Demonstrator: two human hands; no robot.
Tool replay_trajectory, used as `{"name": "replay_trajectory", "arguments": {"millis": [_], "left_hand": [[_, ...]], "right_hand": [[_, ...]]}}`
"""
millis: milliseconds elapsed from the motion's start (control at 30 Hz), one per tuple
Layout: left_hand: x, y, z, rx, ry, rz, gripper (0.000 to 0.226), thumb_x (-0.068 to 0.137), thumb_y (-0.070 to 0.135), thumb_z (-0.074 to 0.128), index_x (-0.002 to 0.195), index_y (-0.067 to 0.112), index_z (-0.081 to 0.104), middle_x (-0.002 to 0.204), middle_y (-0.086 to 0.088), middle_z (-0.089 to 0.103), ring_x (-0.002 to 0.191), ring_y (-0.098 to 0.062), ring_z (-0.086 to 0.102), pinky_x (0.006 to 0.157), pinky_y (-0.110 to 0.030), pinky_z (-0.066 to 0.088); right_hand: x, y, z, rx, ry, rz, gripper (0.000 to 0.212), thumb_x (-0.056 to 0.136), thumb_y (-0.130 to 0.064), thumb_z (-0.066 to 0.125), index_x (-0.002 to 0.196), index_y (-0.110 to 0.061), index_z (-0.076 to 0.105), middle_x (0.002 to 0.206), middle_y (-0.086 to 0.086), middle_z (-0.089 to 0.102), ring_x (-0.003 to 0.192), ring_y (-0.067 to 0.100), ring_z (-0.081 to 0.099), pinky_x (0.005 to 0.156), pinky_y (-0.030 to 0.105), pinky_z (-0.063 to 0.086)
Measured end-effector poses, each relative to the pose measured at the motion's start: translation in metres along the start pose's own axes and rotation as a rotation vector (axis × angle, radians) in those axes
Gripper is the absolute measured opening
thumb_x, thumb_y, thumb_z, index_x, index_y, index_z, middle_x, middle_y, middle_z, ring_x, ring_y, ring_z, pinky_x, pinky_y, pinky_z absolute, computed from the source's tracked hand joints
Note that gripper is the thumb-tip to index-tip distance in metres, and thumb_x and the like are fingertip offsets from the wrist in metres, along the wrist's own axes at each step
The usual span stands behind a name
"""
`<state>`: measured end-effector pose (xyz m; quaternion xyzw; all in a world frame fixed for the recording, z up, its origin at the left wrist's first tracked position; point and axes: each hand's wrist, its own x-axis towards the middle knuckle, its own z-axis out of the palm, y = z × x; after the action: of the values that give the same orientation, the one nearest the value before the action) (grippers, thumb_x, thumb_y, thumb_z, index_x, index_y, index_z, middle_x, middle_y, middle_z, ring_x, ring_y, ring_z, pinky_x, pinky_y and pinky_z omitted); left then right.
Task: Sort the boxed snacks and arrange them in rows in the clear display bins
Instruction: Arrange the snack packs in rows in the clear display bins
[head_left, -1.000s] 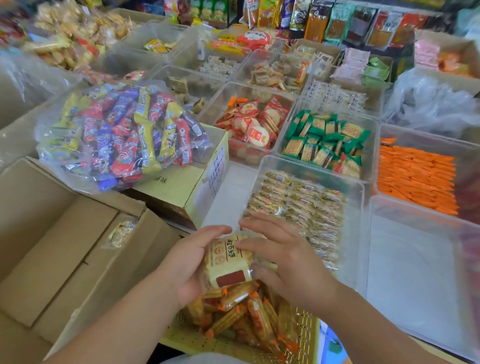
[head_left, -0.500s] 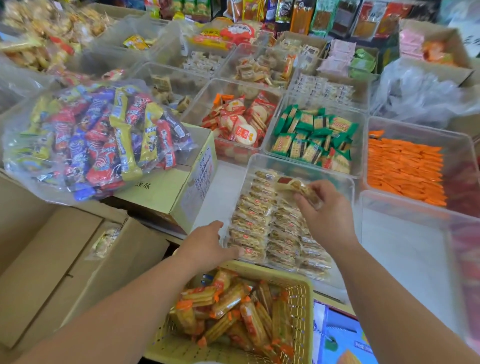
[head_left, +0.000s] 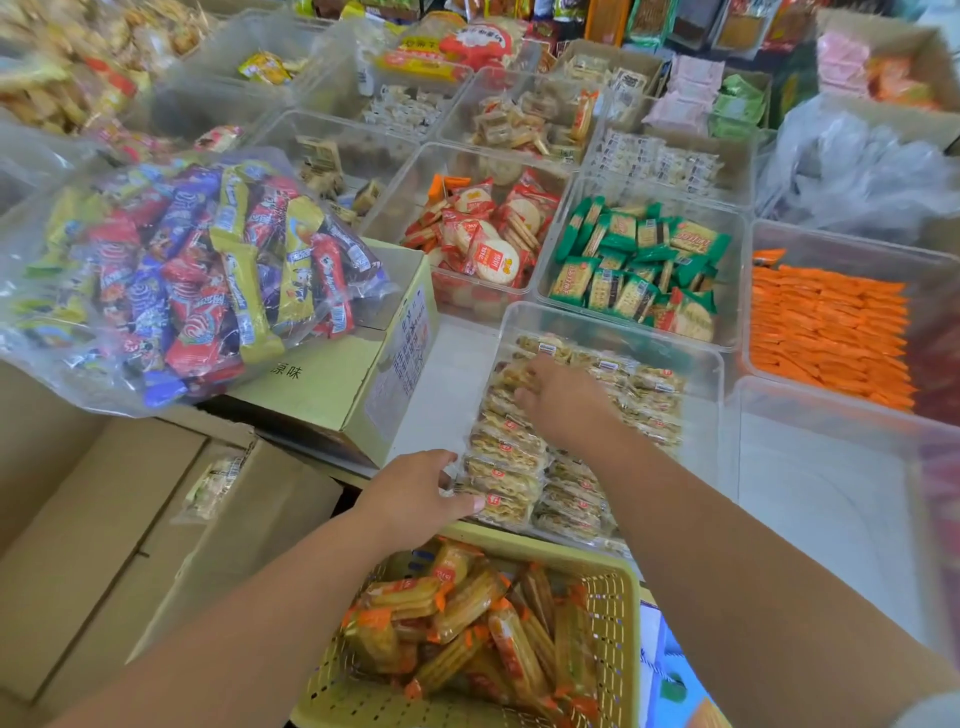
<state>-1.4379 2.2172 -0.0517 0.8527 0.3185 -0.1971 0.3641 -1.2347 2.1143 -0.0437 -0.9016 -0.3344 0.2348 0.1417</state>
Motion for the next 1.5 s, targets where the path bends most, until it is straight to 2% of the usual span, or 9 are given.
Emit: {"name": "replay_trajectory", "arguments": {"millis": [200,400,633,867,967,1100,1300,1400,1500], "left_hand": [[-0.010,-0.001,0.004,0.121,0.026,0.032,0.082,0.095,0.069,0.054,0.161,0.026,0.031,0.149,0.002,0.056,0.125,-0.021,0.059,0.101,-0.035,0.046],[-0.016,0.001,0.011,0.183,0.052,0.027,0.079,0.097,0.068,0.049,0.159,0.022,0.033,0.154,-0.001,0.052,0.137,-0.025,0.051,0.107,-0.040,0.045],[-0.024,0.003,0.015,0.254,0.123,0.030,0.080,0.097,0.070,0.045,0.159,0.021,0.031,0.149,-0.001,0.056,0.134,-0.026,0.054,0.108,-0.042,0.044],[-0.076,-0.017,0.007,0.114,0.378,0.189,0.072,0.096,0.063,0.055,0.157,0.029,0.035,0.158,0.008,0.041,0.147,-0.018,0.034,0.119,-0.039,0.029],[-0.109,-0.035,0.000,0.007,0.504,0.236,0.062,0.094,0.052,0.066,0.148,0.028,0.049,0.148,0.011,0.049,0.138,-0.012,0.039,0.114,-0.028,0.031],[-0.147,-0.071,-0.009,-0.095,0.653,0.230,0.047,0.087,0.031,0.081,0.130,0.023,0.065,0.127,0.019,0.052,0.117,0.007,0.035,0.102,0.000,0.019],[-0.169,-0.150,-0.036,-0.317,0.765,0.017,0.032,0.089,0.034,0.076,0.119,0.034,0.065,0.125,0.010,0.063,0.122,-0.015,0.054,0.105,-0.036,0.043],[-0.156,-0.198,-0.054,-0.373,0.689,-0.116,0.037,0.087,0.042,0.074,0.120,0.041,0.058,0.125,0.007,0.060,0.117,-0.017,0.056,0.102,-0.043,0.048],[-0.130,-0.246,-0.064,-0.439,0.580,-0.247,0.048,0.086,0.043,0.078,0.127,0.032,0.056,0.130,0.000,0.058,0.116,-0.020,0.056,0.100,-0.043,0.049]], "right_hand": [[-0.010,0.001,0.011,-0.090,-0.050,0.003,0.044,0.108,-0.045,0.027,0.151,-0.037,0.030,0.141,0.014,0.044,0.117,0.041,0.057,0.077,0.043,0.049],[-0.010,-0.013,0.008,-0.270,-0.025,-0.011,0.033,0.106,-0.030,0.036,0.131,-0.021,0.056,0.130,0.013,0.045,0.123,0.041,0.046,0.089,0.048,0.047],[-0.005,-0.011,0.011,-0.282,-0.077,-0.014,0.049,0.103,-0.053,0.031,0.142,-0.025,0.042,0.141,0.017,0.047,0.130,0.041,0.043,0.095,0.050,0.046],[-0.017,-0.005,0.009,-0.194,-0.165,-0.034,0.069,0.100,-0.065,0.029,0.158,-0.030,0.018,0.164,0.009,0.029,0.149,0.040,0.024,0.117,0.057,0.027],[-0.030,-0.016,0.011,-0.219,-0.054,-0.049,0.067,0.101,-0.063,0.029,0.159,-0.035,0.013,0.168,0.004,0.015,0.154,0.036,0.009,0.119,0.059,0.018],[-0.059,-0.065,0.030,-0.213,0.096,-0.195,0.064,0.100,-0.063,0.033,0.157,-0.036,0.021,0.167,0.004,0.019,0.153,0.030,0.011,0.121,0.053,0.014],[-0.117,-0.162,0.093,-0.078,0.003,-0.598,0.053,0.097,-0.060,0.042,0.145,-0.038,0.045,0.161,-0.003,0.031,0.149,0.024,0.020,0.118,0.050,0.026],[-0.131,-0.200,0.121,-0.055,-0.112,-0.615,0.057,0.093,-0.067,0.029,0.144,-0.045,0.042,0.166,-0.007,0.016,0.153,0.020,0.011,0.120,0.045,0.015],[-0.133,-0.220,0.132,-0.021,-0.104,-0.536,0.052,0.094,-0.066,0.031,0.139,-0.045,0.047,0.160,-0.010,0.013,0.148,0.020,0.025,0.121,0.046,0.026]]}}
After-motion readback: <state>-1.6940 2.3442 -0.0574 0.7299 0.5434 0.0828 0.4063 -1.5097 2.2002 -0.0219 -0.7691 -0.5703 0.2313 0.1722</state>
